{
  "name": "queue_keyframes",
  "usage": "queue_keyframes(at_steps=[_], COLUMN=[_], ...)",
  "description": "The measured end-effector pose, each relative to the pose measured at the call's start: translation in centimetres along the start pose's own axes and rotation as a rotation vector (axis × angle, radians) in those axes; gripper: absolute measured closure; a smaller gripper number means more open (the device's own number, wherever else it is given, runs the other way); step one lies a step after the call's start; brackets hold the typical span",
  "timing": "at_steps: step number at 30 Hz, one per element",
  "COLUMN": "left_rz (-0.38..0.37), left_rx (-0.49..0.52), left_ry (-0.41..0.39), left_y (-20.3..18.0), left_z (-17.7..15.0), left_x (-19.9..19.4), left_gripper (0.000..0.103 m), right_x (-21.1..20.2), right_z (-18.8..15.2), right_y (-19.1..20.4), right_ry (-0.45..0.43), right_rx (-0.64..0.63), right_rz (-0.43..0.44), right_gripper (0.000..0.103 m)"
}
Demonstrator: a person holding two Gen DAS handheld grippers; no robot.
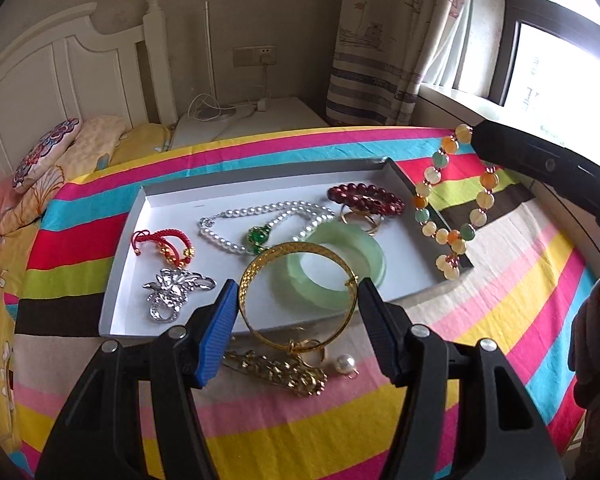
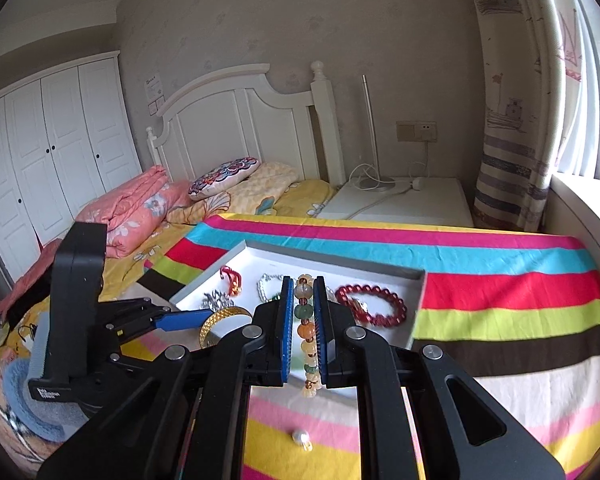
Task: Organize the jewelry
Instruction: 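Drop the multicolor bracelet into the box with the right tool while the left drops the bangle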
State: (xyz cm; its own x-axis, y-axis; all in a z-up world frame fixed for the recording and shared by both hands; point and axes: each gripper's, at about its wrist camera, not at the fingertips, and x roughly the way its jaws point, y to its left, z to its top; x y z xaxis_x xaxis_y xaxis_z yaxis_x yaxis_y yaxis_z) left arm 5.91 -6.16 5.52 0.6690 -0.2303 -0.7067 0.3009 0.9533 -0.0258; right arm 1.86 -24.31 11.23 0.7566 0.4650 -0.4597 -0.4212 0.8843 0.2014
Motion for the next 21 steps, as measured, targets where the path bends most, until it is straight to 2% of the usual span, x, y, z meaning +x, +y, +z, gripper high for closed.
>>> queue_keyframes(at_steps=[8,15,20,21], left_rz=[0.042,0.067,0.078,0.078], left_rx=[-0.139,-0.162,-0.177,-0.182], left_ry=[-0.001,0.015,0.020,0.020], left_y=[4.6,6.0,6.8,7.1], left_z=[1.4,1.5,0.9,0.8], left_x=[2.3,3.9,4.3,4.3], left_gripper=[0.043,0.043,0.042,0.036], right_x=[6.0,11.0,14.2,14.7], right_z=[3.6,5.3,5.0,4.9], right_y=[0.6,1.6,2.8,2.9], right_ry=[0.060,0.113,0.174,0.182], right_rx=[0.032,0.081,0.087,0.089], right_rz=[0.032,0.048,0.036,0.033], right_gripper=[0.092,0.092,0.092,0.091])
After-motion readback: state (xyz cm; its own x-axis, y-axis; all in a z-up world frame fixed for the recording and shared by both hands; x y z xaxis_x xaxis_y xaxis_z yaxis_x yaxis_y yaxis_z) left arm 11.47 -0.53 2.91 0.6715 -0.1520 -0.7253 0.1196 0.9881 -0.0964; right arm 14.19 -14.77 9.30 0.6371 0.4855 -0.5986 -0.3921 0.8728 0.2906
